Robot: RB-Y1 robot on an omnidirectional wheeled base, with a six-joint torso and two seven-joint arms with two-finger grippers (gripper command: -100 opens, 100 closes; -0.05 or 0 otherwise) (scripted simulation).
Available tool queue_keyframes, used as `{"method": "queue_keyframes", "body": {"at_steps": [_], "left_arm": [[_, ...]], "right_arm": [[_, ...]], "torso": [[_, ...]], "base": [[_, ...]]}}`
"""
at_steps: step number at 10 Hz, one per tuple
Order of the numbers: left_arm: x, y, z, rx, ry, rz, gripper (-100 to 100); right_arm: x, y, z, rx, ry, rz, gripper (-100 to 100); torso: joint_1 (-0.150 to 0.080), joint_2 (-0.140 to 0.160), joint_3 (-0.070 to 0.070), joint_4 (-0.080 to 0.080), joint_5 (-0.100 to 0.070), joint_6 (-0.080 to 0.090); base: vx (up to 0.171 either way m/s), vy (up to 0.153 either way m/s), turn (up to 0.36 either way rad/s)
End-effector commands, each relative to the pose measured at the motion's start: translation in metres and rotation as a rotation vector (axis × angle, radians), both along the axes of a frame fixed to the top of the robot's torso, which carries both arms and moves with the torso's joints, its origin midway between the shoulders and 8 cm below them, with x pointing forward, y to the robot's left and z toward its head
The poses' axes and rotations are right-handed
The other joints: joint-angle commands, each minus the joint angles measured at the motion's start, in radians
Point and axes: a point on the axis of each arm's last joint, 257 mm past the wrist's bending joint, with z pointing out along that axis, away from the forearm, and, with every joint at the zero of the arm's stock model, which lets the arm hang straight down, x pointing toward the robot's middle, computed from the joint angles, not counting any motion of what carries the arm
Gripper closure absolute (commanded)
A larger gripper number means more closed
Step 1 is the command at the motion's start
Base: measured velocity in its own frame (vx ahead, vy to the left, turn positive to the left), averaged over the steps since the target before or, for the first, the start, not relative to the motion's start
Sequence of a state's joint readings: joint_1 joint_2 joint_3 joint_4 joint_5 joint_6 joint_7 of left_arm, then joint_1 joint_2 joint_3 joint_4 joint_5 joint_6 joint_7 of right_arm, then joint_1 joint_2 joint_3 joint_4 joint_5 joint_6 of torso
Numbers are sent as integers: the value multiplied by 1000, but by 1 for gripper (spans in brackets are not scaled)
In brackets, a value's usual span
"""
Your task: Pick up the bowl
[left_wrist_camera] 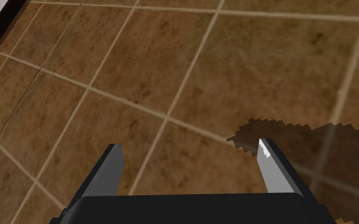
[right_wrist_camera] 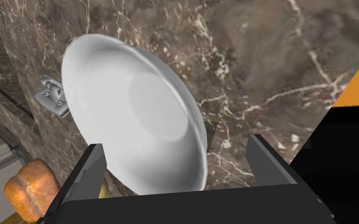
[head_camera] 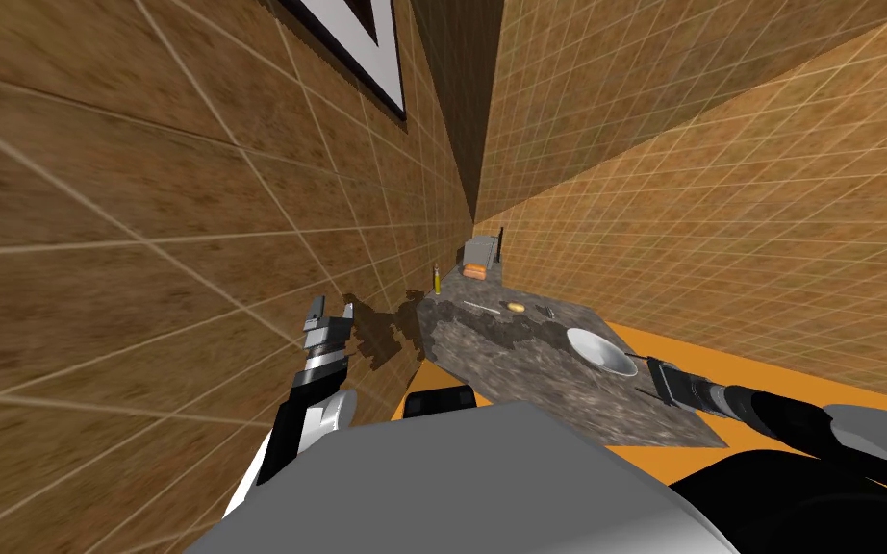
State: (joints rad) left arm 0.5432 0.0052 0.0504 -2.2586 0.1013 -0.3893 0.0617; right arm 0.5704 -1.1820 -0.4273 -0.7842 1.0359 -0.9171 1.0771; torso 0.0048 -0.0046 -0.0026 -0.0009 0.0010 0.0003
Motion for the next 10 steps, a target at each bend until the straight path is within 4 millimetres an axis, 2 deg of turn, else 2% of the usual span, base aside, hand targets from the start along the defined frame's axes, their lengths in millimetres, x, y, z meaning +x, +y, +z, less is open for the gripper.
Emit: {"method": "queue_keyframes", "body": {"at_steps": [1, 2, 3, 4, 5, 6, 7, 8, 9, 10], "left_arm": [[0, 0, 0, 0, 0, 0, 0], [0, 0, 0, 0, 0, 0, 0], [0, 0, 0, 0, 0, 0, 0], [0, -1, -2, -3, 6, -3, 0], [1, -1, -4, -4, 10, -4, 0], [1, -1, -5, -4, 11, -4, 0], [1, -1, -4, -4, 11, -4, 0], [1, -1, -4, -4, 11, -4, 0], [1, -1, -4, -4, 11, -4, 0], [1, -1, -4, -4, 11, -4, 0]], "right_arm": [[-10, -3, -3, -7, 30, 9, -100], [-33, -2, -17, -11, 106, 27, -100], [-33, -2, -17, -11, 106, 27, -100], [-50, 4, -32, 3, 153, 32, -100], [-44, -1, -23, -3, 127, 24, -100], [-46, 0, -24, -2, 132, 29, 0], [-47, 5, -38, 4, 123, 19, -100], [-47, 9, -46, 8, 118, 14, -100], [-46, 9, -41, 8, 121, 17, -100], [-46, 8, -42, 6, 120, 16, 100]], "torso": [[0, 0, 0, 0, 0, 0], [-1, 1, 0, 0, 0, 1], [-1, 0, 0, 0, 0, 0], [2, -3, -1, 1, -1, 0], [5, -6, -3, 2, -2, 0], [6, -7, -3, 2, -1, 0], [7, -7, -3, 2, -1, 0], [5, -6, -2, 2, -2, 0], [2, -5, -2, 2, -2, 0], [4, -6, -2, 2, -2, 0]], "base": [[75, 48, 20], [98, 46, 87], [66, 19, 77], [56, 2, 81], [24, -4, 19], [0, 0, 0], [-11, -44, 51], [-25, -91, 80], [-12, -45, 24], [-2, -8, -2]]}}
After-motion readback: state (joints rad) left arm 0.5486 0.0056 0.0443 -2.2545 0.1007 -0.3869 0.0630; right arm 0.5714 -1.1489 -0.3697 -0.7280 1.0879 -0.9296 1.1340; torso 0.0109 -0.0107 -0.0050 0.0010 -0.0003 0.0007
